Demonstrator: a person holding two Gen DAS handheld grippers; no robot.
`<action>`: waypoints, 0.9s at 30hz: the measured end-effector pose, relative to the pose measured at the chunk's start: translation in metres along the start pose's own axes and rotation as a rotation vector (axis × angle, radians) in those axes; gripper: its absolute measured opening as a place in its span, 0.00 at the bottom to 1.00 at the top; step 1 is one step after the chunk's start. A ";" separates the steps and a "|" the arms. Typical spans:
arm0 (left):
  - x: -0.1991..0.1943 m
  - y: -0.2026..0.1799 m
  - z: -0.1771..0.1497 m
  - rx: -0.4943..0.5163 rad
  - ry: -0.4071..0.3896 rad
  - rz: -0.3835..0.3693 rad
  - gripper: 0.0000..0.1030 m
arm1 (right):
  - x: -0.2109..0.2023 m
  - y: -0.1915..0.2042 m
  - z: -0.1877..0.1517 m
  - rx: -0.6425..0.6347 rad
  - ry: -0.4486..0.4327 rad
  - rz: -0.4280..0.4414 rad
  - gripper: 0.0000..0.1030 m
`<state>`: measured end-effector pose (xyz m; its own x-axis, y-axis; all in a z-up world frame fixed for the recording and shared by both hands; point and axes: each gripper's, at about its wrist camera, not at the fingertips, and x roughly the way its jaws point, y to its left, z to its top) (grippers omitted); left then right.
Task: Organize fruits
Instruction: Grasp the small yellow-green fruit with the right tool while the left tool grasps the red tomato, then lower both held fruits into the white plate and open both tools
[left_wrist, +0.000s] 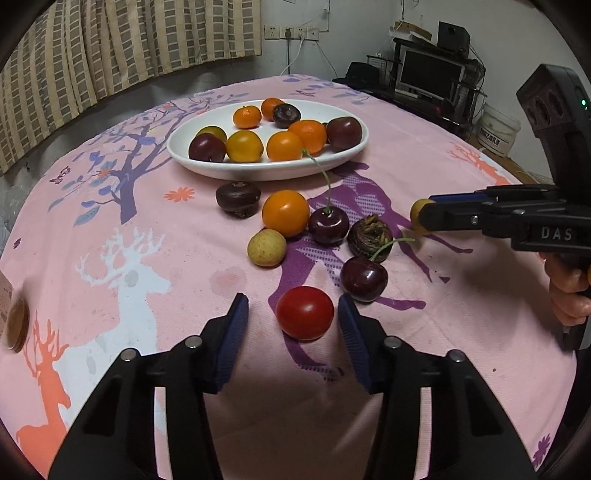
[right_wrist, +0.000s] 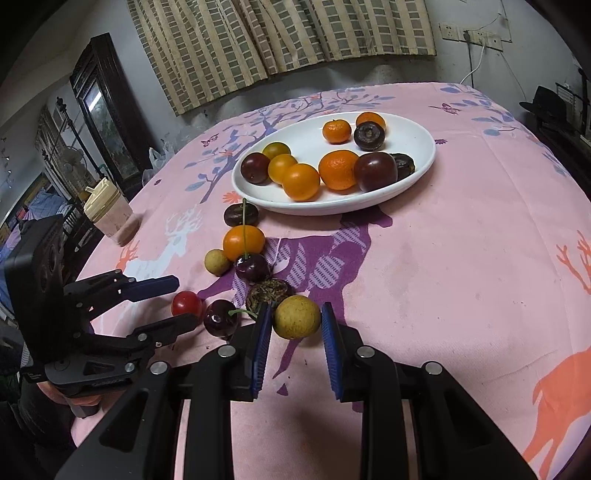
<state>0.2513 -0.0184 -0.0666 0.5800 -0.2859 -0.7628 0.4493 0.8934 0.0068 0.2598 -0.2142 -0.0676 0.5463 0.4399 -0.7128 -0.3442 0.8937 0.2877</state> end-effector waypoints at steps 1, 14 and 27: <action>0.001 -0.001 0.000 0.004 0.005 -0.003 0.46 | 0.000 0.000 0.000 -0.001 -0.001 0.001 0.27; -0.013 0.012 0.010 -0.068 -0.039 -0.063 0.30 | -0.011 0.007 0.003 -0.029 -0.077 0.014 0.27; 0.039 0.066 0.144 -0.297 -0.156 -0.053 0.30 | 0.033 -0.016 0.112 0.077 -0.256 -0.095 0.27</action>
<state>0.4014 -0.0206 -0.0027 0.6684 -0.3637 -0.6489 0.2772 0.9313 -0.2364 0.3687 -0.2035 -0.0245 0.7519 0.3532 -0.5567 -0.2286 0.9317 0.2823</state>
